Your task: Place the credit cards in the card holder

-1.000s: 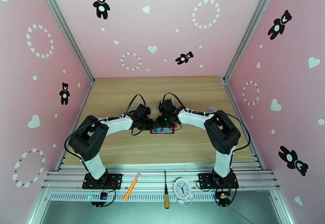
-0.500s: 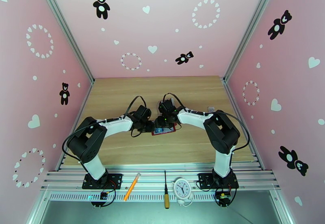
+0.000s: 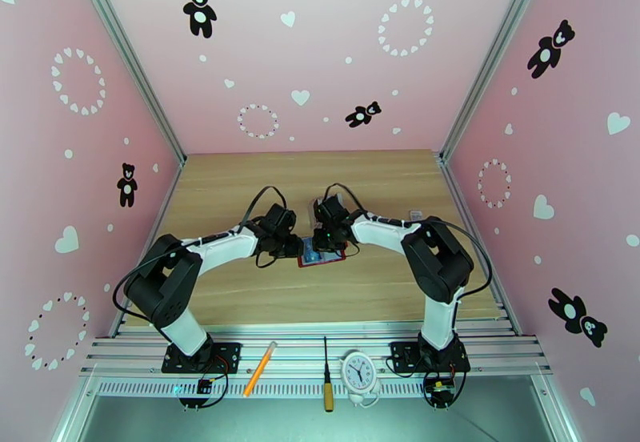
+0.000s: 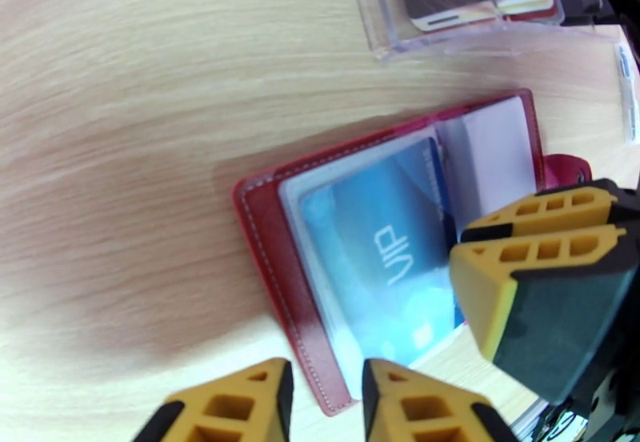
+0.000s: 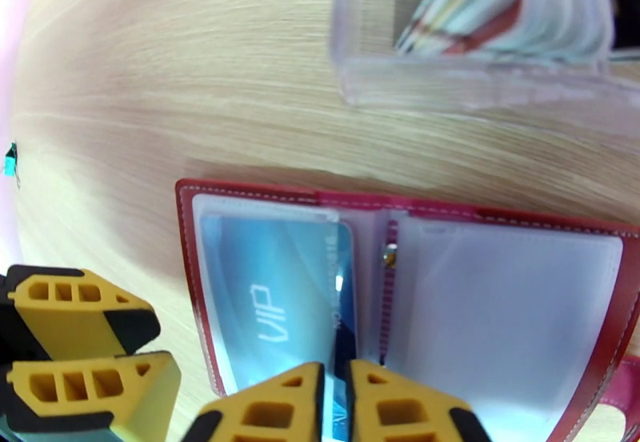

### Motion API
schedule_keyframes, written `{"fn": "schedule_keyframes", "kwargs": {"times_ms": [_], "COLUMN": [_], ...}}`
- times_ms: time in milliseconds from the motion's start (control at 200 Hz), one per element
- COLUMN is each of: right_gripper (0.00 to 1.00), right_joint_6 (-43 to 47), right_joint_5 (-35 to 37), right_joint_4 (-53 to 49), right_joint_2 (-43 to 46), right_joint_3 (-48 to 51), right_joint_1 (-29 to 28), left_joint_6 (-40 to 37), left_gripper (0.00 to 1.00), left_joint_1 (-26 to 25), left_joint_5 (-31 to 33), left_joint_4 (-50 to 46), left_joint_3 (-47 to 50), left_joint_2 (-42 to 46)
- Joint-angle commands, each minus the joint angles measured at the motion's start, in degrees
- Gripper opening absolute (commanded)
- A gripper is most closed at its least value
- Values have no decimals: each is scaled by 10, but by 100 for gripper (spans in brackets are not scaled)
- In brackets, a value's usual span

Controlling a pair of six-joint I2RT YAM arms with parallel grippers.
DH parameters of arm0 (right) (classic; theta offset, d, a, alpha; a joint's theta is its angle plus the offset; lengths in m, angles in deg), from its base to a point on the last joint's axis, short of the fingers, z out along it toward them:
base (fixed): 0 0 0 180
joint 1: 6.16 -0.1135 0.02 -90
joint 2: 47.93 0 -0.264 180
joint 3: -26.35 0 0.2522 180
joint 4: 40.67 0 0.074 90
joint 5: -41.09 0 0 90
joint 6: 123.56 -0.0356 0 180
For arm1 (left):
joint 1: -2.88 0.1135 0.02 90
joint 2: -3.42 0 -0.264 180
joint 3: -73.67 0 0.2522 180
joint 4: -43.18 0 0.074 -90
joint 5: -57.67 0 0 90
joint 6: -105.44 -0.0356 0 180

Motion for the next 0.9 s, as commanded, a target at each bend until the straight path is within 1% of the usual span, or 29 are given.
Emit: {"fn": "schedule_keyframes", "kwargs": {"times_ms": [0,45,140,215,465,896], "right_gripper": [11,10,9,9,4,1], "right_joint_6": [7,8,12,15,23,21], "right_joint_5": [4,4,6,12,17,-2], "right_joint_4": [-7,-9,-12,-16,-25,-13], "right_joint_2": [14,13,16,23,23,-1], "right_joint_3": [6,5,5,5,4,3], "right_joint_1": [5,5,8,11,20,17], "left_joint_6": [-8,-8,-8,-7,-8,-6], "left_gripper": [31,30,20,18,15,15], "left_joint_1": [4,4,4,4,4,5], "left_joint_5": [5,6,7,7,2,3], "left_joint_4": [-8,-6,-4,-2,5,5], "left_joint_3": [18,22,27,29,24,16], "left_joint_2": [13,10,5,1,-21,-29]}}
